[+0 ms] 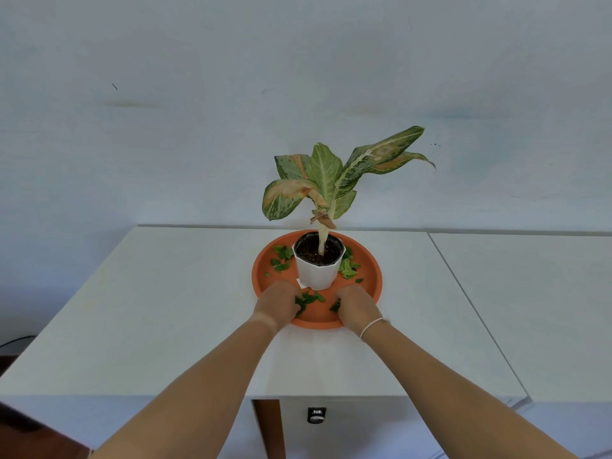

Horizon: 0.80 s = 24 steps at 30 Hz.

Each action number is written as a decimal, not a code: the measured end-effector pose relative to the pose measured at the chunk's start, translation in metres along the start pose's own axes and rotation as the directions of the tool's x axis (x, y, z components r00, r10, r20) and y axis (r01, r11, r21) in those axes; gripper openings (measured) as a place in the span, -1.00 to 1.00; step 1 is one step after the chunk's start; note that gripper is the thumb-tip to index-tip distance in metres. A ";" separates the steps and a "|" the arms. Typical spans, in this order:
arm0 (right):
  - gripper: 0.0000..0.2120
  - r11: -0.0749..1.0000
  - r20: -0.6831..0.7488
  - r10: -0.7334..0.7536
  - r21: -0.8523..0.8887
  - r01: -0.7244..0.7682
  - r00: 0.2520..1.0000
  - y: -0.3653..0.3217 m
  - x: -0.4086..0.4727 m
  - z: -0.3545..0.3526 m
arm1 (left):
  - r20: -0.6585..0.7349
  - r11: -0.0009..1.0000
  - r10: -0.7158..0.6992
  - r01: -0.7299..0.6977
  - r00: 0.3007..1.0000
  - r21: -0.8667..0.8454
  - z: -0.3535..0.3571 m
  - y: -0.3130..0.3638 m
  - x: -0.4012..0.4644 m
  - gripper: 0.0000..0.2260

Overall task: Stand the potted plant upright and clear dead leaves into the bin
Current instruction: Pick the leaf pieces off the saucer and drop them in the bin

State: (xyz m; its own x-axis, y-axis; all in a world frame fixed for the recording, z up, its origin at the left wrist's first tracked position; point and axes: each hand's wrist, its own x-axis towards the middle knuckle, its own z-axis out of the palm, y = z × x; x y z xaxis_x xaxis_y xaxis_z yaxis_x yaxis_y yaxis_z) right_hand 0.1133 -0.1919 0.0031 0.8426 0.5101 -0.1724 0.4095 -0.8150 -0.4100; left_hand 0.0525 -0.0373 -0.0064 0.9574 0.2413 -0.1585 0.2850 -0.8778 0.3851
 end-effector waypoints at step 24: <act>-0.66 0.993 0.029 -0.112 -0.040 0.113 0.993 0.004 0.010 0.004 | -0.082 0.858 -0.171 0.107 0.982 -0.503 -0.017 -0.002 0.003 -0.82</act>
State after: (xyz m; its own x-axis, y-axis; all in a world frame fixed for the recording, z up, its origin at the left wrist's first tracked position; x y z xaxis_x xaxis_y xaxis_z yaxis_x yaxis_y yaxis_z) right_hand 0.1219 -0.1887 -0.0039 0.7809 0.6059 -0.1515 0.5160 -0.7626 -0.3902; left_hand 0.0558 -0.0274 0.0079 0.8952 0.4207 -0.1473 0.3706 -0.5187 0.7705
